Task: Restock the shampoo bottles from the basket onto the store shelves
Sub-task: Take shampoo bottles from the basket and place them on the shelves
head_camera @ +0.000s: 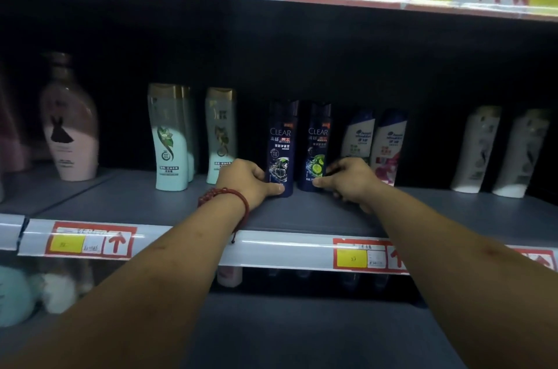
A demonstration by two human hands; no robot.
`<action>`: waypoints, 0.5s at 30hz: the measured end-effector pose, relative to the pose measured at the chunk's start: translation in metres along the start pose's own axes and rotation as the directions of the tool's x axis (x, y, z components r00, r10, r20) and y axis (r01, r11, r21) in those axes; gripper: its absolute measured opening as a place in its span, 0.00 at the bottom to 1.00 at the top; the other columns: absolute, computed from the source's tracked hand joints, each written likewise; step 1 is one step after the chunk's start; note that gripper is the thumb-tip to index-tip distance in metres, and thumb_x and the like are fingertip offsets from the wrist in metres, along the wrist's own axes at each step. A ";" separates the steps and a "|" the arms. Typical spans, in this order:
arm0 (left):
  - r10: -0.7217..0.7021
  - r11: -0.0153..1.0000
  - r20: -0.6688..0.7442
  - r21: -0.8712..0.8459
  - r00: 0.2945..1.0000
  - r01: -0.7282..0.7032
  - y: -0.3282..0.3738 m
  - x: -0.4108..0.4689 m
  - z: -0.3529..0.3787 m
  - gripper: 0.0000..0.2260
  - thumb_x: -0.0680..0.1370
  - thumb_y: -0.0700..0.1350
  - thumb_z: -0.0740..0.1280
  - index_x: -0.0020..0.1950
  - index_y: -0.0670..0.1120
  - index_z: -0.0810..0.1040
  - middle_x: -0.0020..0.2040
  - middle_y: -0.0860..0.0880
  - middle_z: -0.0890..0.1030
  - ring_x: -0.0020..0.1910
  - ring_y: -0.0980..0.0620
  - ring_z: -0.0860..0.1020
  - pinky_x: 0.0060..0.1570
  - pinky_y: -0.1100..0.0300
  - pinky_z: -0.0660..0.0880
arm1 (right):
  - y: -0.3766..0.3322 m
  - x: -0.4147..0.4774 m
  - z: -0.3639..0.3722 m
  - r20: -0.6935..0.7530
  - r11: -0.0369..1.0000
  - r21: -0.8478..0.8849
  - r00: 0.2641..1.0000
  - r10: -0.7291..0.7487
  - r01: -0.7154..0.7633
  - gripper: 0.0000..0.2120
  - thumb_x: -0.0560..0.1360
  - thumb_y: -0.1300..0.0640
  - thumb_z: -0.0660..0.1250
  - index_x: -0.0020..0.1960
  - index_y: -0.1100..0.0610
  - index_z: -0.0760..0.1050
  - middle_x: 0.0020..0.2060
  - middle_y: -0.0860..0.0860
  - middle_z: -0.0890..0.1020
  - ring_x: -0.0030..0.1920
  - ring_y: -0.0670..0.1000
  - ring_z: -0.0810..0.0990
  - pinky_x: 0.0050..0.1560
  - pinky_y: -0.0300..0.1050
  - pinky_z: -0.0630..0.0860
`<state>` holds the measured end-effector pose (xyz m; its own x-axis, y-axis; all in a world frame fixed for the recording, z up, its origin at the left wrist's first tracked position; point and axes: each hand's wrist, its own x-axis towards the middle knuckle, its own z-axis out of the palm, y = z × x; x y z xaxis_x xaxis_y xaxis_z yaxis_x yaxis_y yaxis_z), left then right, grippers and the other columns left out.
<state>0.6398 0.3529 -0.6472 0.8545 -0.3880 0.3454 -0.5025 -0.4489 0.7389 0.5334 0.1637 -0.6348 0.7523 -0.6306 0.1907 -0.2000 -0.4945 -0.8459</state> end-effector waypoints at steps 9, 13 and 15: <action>0.031 0.998 0.026 0.062 0.999 -0.033 0.003 0.001 0.001 0.19 0.66 0.58 0.79 0.43 0.45 0.80 0.41 0.48 0.82 0.42 0.51 0.79 0.39 0.61 0.71 | 0.008 0.011 0.007 -0.054 0.999 -0.034 0.998 -0.025 0.024 0.19 0.70 0.52 0.80 0.56 0.59 0.79 0.37 0.51 0.80 0.32 0.48 0.73 0.32 0.40 0.67; 0.034 0.998 0.035 0.057 0.999 -0.036 0.002 0.001 0.001 0.19 0.66 0.58 0.79 0.43 0.45 0.80 0.42 0.48 0.81 0.43 0.50 0.79 0.41 0.60 0.72 | 0.009 0.012 0.008 -0.065 0.997 -0.074 0.997 -0.027 0.022 0.17 0.69 0.50 0.80 0.52 0.57 0.80 0.39 0.52 0.82 0.36 0.50 0.76 0.37 0.42 0.72; 0.024 0.998 0.036 0.049 0.999 -0.025 0.002 0.001 0.000 0.20 0.66 0.58 0.79 0.43 0.45 0.80 0.43 0.48 0.82 0.43 0.51 0.78 0.40 0.60 0.72 | 0.010 0.013 0.009 -0.074 0.995 -0.098 0.997 -0.028 0.021 0.17 0.68 0.49 0.80 0.50 0.57 0.80 0.43 0.54 0.83 0.41 0.52 0.79 0.45 0.46 0.77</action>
<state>0.6393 0.3515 -0.6458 0.8371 -0.4271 0.3418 -0.5299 -0.4782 0.7004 0.5469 0.1553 -0.6452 0.7092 -0.6589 0.2509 -0.2450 -0.5640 -0.7886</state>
